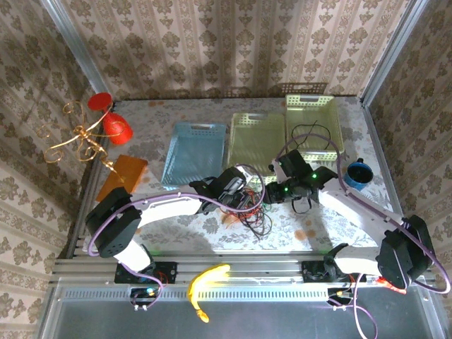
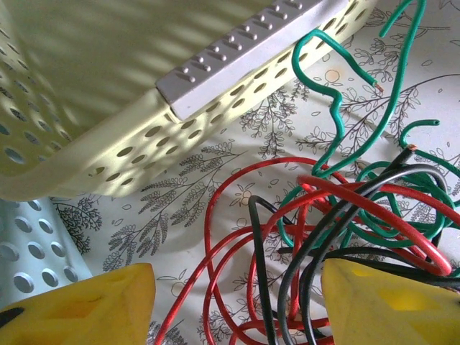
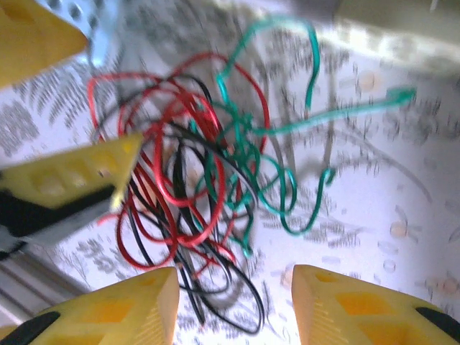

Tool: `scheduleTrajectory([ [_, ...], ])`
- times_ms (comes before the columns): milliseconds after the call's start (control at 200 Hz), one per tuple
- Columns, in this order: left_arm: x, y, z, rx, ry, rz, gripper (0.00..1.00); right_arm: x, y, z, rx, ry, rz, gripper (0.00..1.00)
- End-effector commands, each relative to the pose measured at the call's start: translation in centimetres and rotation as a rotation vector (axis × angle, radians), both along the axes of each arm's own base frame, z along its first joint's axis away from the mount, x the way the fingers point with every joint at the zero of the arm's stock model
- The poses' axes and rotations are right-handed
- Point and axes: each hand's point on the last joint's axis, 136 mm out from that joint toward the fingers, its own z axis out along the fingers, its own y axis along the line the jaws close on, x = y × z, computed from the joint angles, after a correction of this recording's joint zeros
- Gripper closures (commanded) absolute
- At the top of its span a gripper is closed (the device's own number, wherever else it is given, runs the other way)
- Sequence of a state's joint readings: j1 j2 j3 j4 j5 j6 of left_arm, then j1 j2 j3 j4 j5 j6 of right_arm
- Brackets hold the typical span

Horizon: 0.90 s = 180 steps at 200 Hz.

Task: Untangle the cables

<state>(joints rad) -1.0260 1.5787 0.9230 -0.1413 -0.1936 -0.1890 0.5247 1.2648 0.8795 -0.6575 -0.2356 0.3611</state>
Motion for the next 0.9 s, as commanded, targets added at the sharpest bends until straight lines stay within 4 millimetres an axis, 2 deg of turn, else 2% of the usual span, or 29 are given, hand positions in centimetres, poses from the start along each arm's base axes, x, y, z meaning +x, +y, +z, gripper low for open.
scheduleTrajectory([
  [0, 0.0, -0.4, 0.1, -0.008, 0.009, -0.014, 0.37, -4.5, -0.9, -2.7, -0.039, 0.206, 0.049, 0.53],
  [175, -0.2, -0.8, -0.2, 0.012, 0.012, -0.028, 0.37, -6.4, -0.9, -5.6, -0.031, 0.321, 0.043, 0.54],
  [475, -0.7, -1.7, -1.1, 0.055, 0.005, -0.063, 0.37, -5.7, 0.3, -7.1, -0.028, 0.359, 0.081, 0.56],
  [620, -0.6, -1.8, -1.5, 0.062, 0.006, -0.063, 0.37, -4.9, 0.0, -8.2, -0.085, 0.371, 0.082, 0.58],
  [675, -0.6, -1.8, -1.6, 0.063, 0.007, -0.062, 0.37, -4.7, 0.1, -8.7, -0.093, 0.380, 0.081, 0.64],
  [725, -0.5, -1.9, -1.8, 0.068, 0.007, -0.063, 0.37, -4.7, -0.2, -9.0, -0.117, 0.391, 0.080, 0.80],
  [775, -0.5, -1.9, -2.0, 0.072, 0.007, -0.064, 0.38, -4.5, -0.6, -9.2, -0.143, 0.388, 0.068, 0.93],
  [835, -0.4, -2.0, -2.6, 0.082, 0.010, -0.065, 0.41, -4.2, -0.9, -8.8, -0.156, 0.360, 0.052, 0.97],
  [895, -0.2, -2.1, -3.3, 0.097, 0.015, -0.062, 0.50, -3.6, -1.1, -8.0, -0.157, 0.314, 0.037, 0.99],
])
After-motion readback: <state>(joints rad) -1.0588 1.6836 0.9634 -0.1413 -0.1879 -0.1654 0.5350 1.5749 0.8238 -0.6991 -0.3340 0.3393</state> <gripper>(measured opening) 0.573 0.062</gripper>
